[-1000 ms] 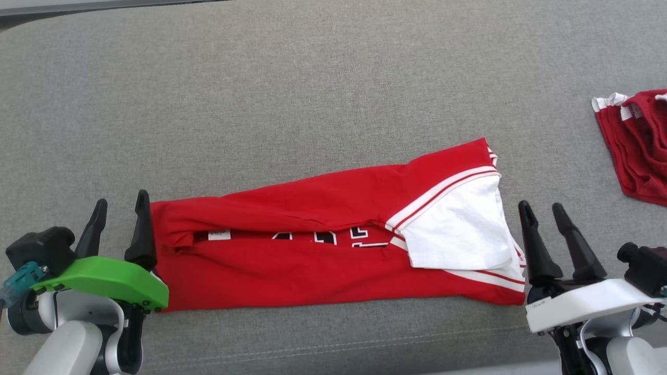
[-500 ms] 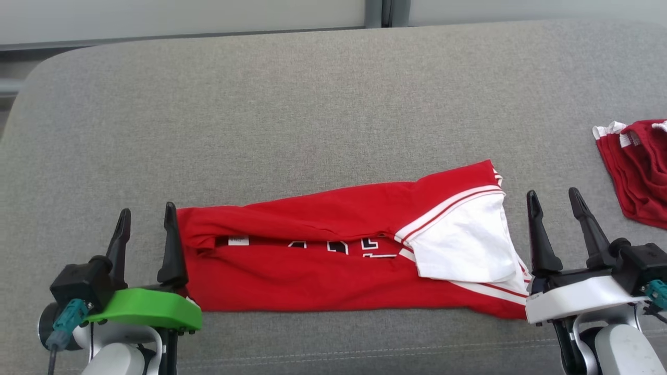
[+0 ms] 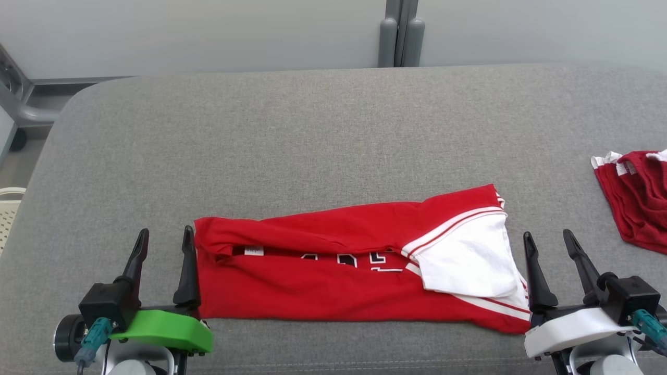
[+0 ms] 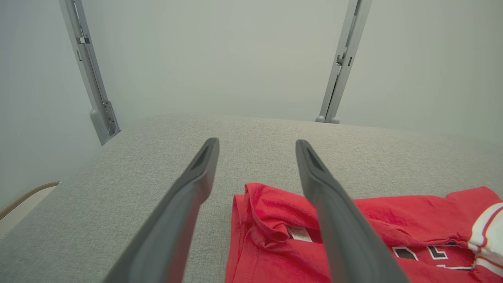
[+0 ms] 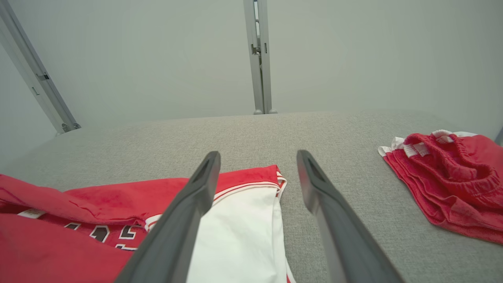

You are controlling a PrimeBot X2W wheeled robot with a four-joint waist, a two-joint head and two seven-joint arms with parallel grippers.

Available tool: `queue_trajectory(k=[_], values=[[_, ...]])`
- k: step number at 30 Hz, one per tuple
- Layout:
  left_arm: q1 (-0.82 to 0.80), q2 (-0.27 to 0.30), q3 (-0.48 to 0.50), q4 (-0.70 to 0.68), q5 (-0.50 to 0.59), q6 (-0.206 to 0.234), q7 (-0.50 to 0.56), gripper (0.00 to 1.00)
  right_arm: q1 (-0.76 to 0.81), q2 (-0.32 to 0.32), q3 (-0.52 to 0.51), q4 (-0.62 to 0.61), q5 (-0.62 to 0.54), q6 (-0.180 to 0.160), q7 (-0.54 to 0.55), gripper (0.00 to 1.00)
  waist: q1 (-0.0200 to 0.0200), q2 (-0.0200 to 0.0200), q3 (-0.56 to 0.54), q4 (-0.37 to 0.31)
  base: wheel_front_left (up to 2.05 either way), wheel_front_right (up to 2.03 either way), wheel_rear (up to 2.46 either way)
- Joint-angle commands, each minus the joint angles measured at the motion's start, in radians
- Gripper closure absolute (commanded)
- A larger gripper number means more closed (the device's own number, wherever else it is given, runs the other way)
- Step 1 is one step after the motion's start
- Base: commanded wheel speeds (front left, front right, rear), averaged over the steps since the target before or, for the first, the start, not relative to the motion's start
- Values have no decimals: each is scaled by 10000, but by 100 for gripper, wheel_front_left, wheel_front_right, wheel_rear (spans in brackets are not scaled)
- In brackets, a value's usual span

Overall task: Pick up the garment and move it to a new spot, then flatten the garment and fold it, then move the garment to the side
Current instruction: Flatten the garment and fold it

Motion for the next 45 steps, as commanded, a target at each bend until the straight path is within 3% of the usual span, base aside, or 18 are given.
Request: queue_trajectory(k=[1, 19, 29, 43, 45], values=[[111, -50, 77, 50, 118, -66, -32, 0, 145, -56, 9, 42, -19, -2, -49, 0, 1, 0, -124, 16, 0, 0, 0], [-231, -542, 245, 704, 862, -869, -34, 0, -156, -190, -219, 735, 335, -2, 63, 0, 1, 0, 73, 439, 0, 0, 0], [-1101, -854, -112, 1023, 1088, -1272, -34, 0, -1296, -874, -44, 2943, 798, -4, 312, 0, 1, 0, 1102, 1147, 0, 0, 0], [-1625, -1259, 43, 1353, 1406, -1663, -35, 0, -2392, -1390, 913, 5409, 2123, -7, 204, 0, 1, 0, 1672, 1429, 0, 0, 0], [-1645, -1291, 129, 1390, 1493, -1707, -35, 0, -2458, -1393, 1286, 5465, 2513, -6, 188, 90, 1, 0, 1688, 1348, 0, 0, 0]])
